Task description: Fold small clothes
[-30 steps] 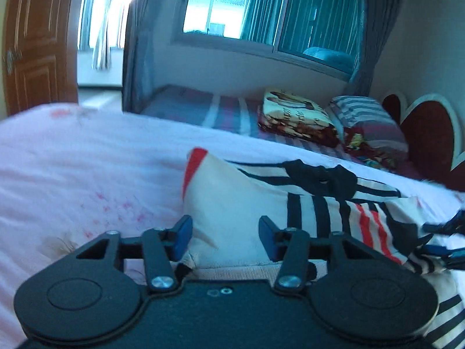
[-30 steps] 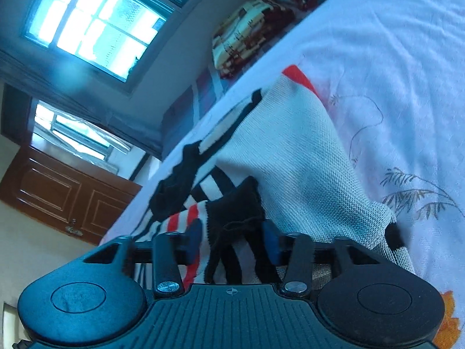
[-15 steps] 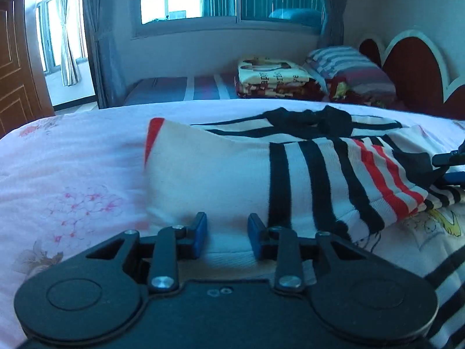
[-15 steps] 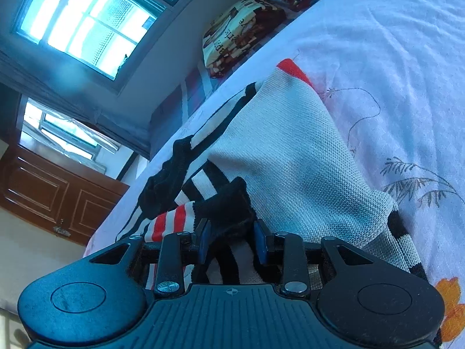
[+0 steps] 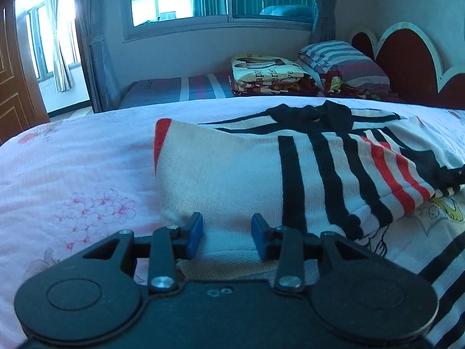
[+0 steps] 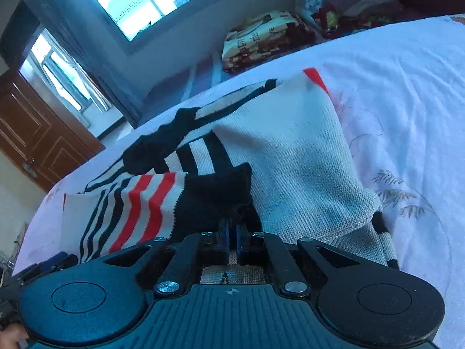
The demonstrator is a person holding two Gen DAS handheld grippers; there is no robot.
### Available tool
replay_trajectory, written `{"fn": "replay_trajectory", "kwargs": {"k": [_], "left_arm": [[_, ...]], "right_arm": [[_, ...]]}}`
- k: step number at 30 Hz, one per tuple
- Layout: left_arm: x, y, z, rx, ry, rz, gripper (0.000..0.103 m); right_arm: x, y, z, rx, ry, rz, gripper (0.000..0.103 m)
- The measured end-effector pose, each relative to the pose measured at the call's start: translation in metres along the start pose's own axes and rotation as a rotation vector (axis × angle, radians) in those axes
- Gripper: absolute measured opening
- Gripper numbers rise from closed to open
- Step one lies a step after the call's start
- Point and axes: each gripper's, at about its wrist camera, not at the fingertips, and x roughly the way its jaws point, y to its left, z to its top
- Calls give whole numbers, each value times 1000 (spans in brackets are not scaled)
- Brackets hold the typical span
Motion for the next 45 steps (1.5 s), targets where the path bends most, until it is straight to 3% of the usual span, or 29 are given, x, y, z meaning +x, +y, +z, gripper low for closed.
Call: {"fn": "replay_trajectory", "kwargs": {"k": [2, 3, 4, 5, 10, 12, 14, 16, 17, 19, 20, 22, 25, 28, 31, 34, 36, 38, 41, 44, 45], "left_arm": [[-4, 3, 5, -19, 2, -5, 38], [-9, 6, 10, -31, -25, -1, 50], [-13, 8, 16, -33, -64, 7, 68], [-13, 10, 24, -30, -97, 12, 71], [28, 16, 70, -44, -109, -37, 69], [58, 20, 79, -29, -57, -12, 69], [93, 33, 74, -20, 60, 48, 74], [94, 51, 69, -74, 36, -9, 79], [89, 52, 69, -53, 36, 14, 82], [70, 54, 69, -70, 4, 66, 69], [59, 52, 70, -88, -25, 52, 69], [43, 27, 72, -68, -63, -22, 72], [42, -33, 71, 80, -83, -88, 75], [71, -50, 58, 68, 27, -89, 78], [65, -33, 49, -4, 7, -100, 75], [50, -30, 53, -59, -33, -112, 74], [56, -44, 59, -57, -27, -125, 74], [67, -61, 59, -16, 2, -117, 68], [69, -52, 48, -15, 0, -114, 75], [61, -20, 46, 8, -25, -18, 82], [65, -5, 48, -11, -12, 6, 80]], "right_arm": [[-13, 2, 3, 6, -57, -23, 4], [-24, 4, 4, -6, -115, -37, 6], [-31, 6, 7, -23, -150, -39, 7], [-33, 9, 10, -37, -162, -29, 7], [7, 27, 28, -113, -133, -11, 7], [29, 33, 29, -140, -105, -7, 7], [54, 31, 26, -164, -52, -60, 6], [58, 25, 27, -153, -70, -62, 7], [56, 26, 29, -139, -67, -64, 7], [45, 33, 30, -152, -122, -53, 7], [40, 39, 29, -167, -139, -19, 7], [46, 62, 25, -209, -124, 52, 7], [74, 97, 15, -262, -53, 109, 7], [108, 114, -1, -356, 25, 36, 6], [97, 114, 1, -363, 20, 32, 7], [74, 115, -1, -390, -79, 40, 7], [85, 119, -4, -371, -47, 43, 7], [102, 124, -10, -393, -5, 22, 7], [99, 115, -7, -416, -19, 10, 7], [79, 86, -2, -424, -68, -138, 7], [74, 74, 1, -399, -64, -132, 7]]}}
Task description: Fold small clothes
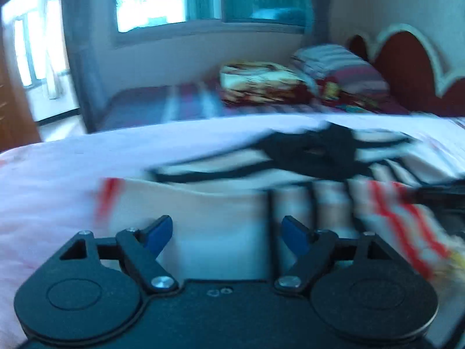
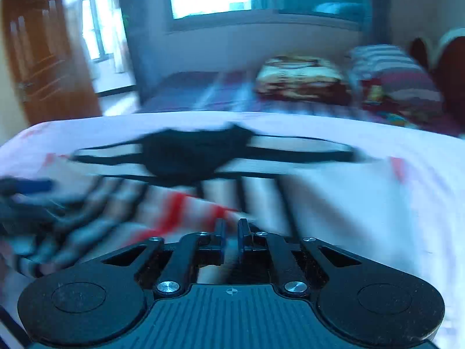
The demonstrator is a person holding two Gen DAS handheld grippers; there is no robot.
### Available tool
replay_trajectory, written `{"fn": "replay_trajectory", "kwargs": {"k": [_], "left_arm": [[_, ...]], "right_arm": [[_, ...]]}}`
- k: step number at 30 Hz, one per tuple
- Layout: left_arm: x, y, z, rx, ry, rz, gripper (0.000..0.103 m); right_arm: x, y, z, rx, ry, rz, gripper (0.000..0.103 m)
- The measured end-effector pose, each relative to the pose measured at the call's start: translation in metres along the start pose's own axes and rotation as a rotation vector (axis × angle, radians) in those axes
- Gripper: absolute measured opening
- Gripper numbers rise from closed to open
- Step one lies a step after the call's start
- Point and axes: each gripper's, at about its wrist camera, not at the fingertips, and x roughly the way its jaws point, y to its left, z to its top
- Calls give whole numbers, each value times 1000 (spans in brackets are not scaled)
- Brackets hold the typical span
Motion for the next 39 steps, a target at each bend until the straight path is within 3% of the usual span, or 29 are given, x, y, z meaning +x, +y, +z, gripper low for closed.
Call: {"fn": "replay_trajectory", "kwargs": {"k": [3, 6, 8, 9, 11, 15, 17, 18, 20, 23, 26, 29, 31, 33, 38, 39], "left_arm": [[22, 38, 16, -80, 55, 22, 82], [30, 49, 26, -65, 86, 9, 86], [18, 47, 28, -76, 78, 41, 77], [6, 41, 26, -73, 58, 29, 72], [-22, 17, 16, -81, 27, -51, 74], [-41, -56, -8, 14, 8, -113, 81], [-36, -67, -21, 37, 27, -61, 82], [-36, -57, -28, 4, 19, -64, 86], [-41, -32, -35, -48, 35, -28, 86], [-52, -9, -45, -32, 38, 43, 86], [-52, -13, -42, -35, 52, 88, 85], [-62, -22, -35, -61, 45, 105, 75], [-63, -30, -37, -37, 57, 127, 76], [-62, -34, -45, -37, 59, 145, 77], [-61, -35, -43, -35, 76, 172, 79], [-61, -35, -43, -32, 78, 173, 80]], "right_arm": [[0, -18, 5, 73, 12, 53, 7], [6, -21, 6, 92, 16, 57, 7], [1, -19, 8, 80, 22, 50, 7], [-9, -17, 8, 87, 7, 52, 7], [-27, -8, 5, 109, -33, 112, 7], [-24, 25, -9, 52, 19, 204, 7], [-18, 26, -17, 1, 59, 139, 7], [-23, 14, -21, 20, 42, 146, 7], [-36, -18, -25, 54, 28, 78, 7], [-46, -59, -28, 98, 29, -3, 7], [-42, -69, -27, 136, 33, 38, 7], [-53, -63, -20, 104, 1, 46, 7], [-58, -56, -23, 64, -31, 67, 7], [-39, -54, -31, 39, 48, 41, 7], [-35, -61, -28, 63, 46, 71, 8], [-35, -61, -28, 60, 47, 75, 12]]}}
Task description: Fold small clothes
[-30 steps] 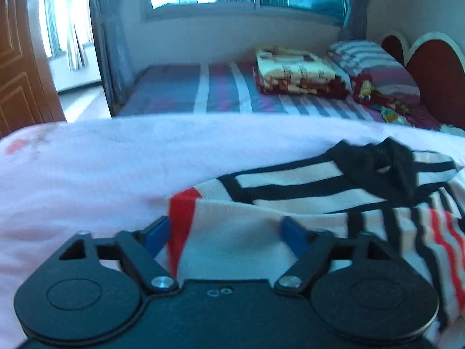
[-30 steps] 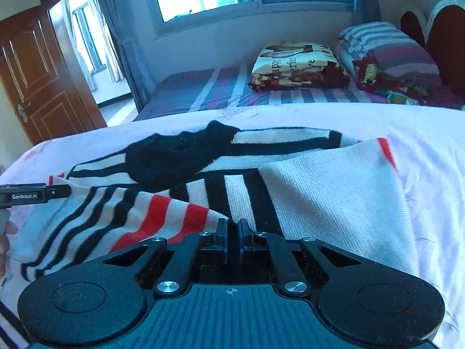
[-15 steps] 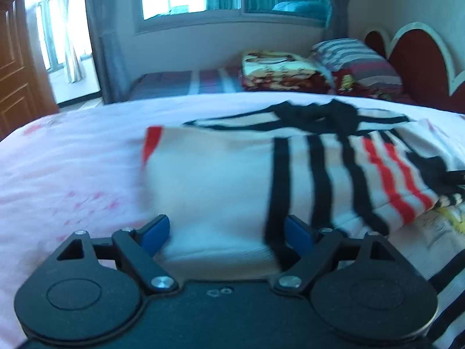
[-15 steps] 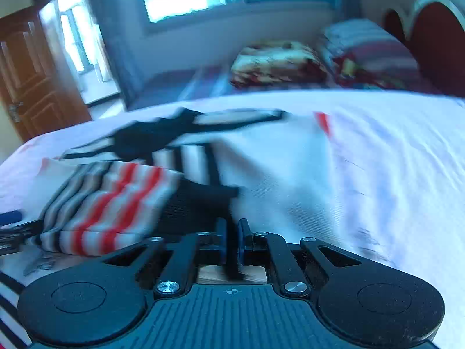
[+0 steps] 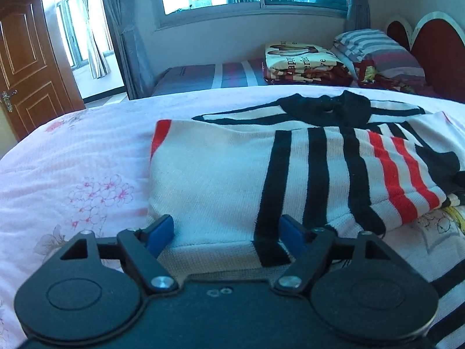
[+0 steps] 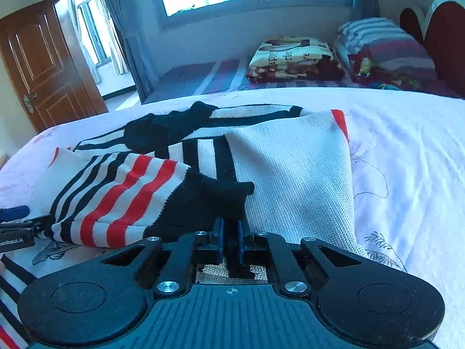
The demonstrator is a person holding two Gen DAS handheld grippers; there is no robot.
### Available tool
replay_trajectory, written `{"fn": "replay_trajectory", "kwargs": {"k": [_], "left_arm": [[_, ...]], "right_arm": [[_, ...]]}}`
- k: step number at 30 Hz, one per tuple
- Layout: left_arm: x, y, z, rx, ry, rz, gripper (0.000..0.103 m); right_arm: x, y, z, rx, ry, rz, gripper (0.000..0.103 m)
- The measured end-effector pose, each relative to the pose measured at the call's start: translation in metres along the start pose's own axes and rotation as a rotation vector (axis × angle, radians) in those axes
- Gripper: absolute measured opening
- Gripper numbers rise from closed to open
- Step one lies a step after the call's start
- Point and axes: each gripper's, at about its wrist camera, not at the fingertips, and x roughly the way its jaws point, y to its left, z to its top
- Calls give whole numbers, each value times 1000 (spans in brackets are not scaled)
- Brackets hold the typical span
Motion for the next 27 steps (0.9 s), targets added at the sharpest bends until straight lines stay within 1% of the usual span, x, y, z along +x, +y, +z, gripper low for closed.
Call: {"fn": "replay_trajectory", "kwargs": {"k": [1, 2, 3, 4, 5, 6, 7, 9, 10, 13, 18, 20, 24, 27], "left_arm": [[0, 1, 0, 1, 2, -2, 80], [-1, 1, 0, 5, 4, -3, 80], [-2, 1, -1, 13, 5, -2, 80], [-4, 1, -1, 18, 7, 0, 80], [-5, 1, 0, 24, 7, 1, 80], [-8, 1, -1, 30, 5, 2, 80], [-12, 1, -2, 33, 1, 6, 83], [-25, 5, -8, 26, -5, 4, 90], [-33, 8, -13, 25, -11, 0, 91], [-60, 23, -37, 22, -24, -6, 91], [-96, 55, -81, -40, 29, -11, 89], [-112, 66, -96, -68, 31, -14, 89], [-145, 76, -118, -87, 26, -39, 88], [-167, 78, -136, -101, 39, -81, 81]], "right_arm": [[-1, 0, -1, -9, 1, 5, 16], [-3, 1, -2, -19, 3, 11, 26], [-8, 2, -3, -33, 8, 25, 48], [-13, 4, -5, -44, 13, 38, 60], [-20, 6, -7, -53, 4, 35, 68], [-28, 9, -11, -63, -17, 26, 68], [-37, 12, -15, -68, -23, 16, 68], [-54, 11, -23, -44, -26, 24, 67], [-64, 11, -27, -37, -34, 20, 67], [-94, 8, -41, -16, -41, 11, 67], [-141, 2, -68, 44, -50, -22, 67], [-159, 3, -79, 63, -59, -31, 67], [-192, 7, -102, 104, -62, -37, 67], [-213, 6, -122, 146, -42, -21, 67]]}}
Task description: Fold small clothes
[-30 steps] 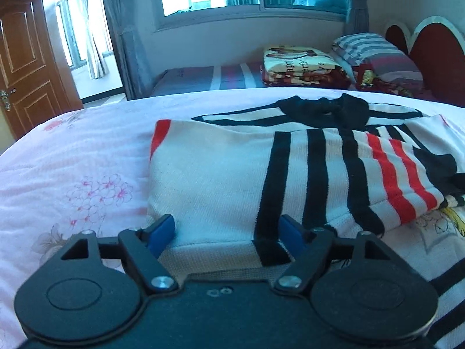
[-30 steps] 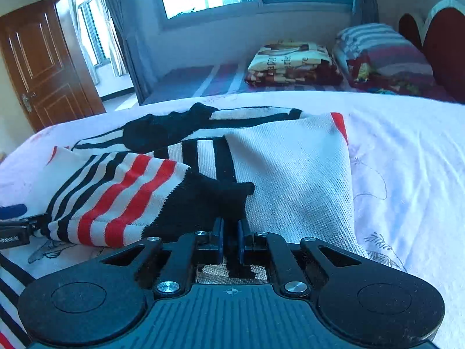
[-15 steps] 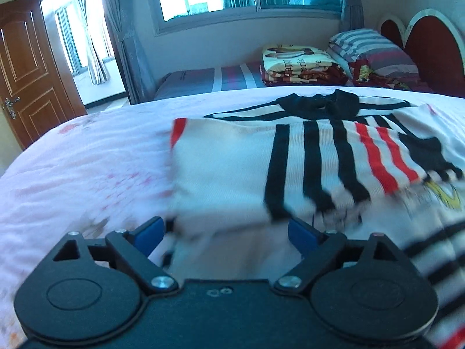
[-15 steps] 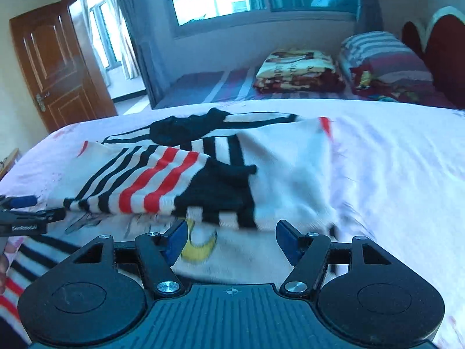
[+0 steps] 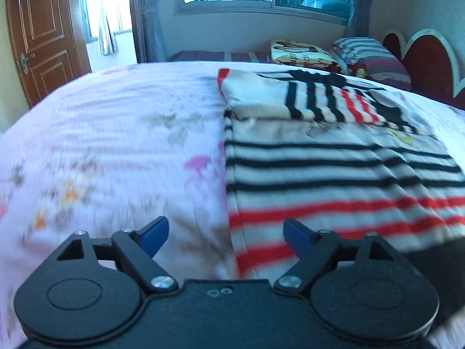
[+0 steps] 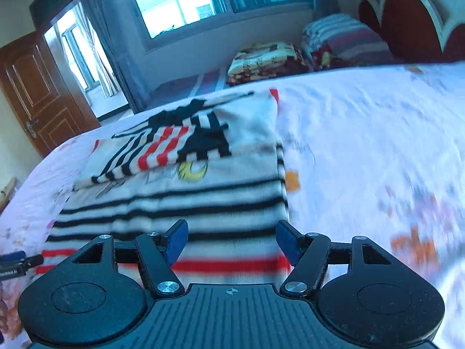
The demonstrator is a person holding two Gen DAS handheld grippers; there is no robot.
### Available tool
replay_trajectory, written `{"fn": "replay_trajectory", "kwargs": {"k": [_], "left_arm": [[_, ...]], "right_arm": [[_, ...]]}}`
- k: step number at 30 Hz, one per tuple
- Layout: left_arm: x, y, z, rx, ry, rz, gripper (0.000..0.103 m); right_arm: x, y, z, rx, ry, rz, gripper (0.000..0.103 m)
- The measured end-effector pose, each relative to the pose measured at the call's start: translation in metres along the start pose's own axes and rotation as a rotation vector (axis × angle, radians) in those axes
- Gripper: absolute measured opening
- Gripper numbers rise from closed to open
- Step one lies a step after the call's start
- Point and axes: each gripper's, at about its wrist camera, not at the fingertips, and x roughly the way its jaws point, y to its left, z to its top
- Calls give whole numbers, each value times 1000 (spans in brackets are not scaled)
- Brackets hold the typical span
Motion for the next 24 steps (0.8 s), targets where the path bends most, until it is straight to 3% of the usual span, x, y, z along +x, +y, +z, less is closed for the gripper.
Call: {"fn": "replay_trajectory", "kwargs": {"k": [5, 7, 9, 13, 16, 24], "left_arm": [[-26, -3, -32, -1, 53, -65, 71], [-32, 1, -43, -40, 77, -112, 68], [-40, 7, -52, -102, 89, -182, 67], [-41, 26, -62, -294, 121, -360, 65], [-33, 36, -64, -401, 138, -427, 64], [0, 31, -45, -450, 176, -536, 64]], "right_arm": [[-36, -12, -42, 70, 44, 2, 67], [-49, -18, -57, 105, 57, 3, 62], [-58, -25, -71, 154, 80, 16, 48], [-73, -36, -92, 242, 89, 69, 47], [-75, -41, -99, 298, 93, 115, 47], [-46, -49, -84, 349, 109, 159, 47]]}}
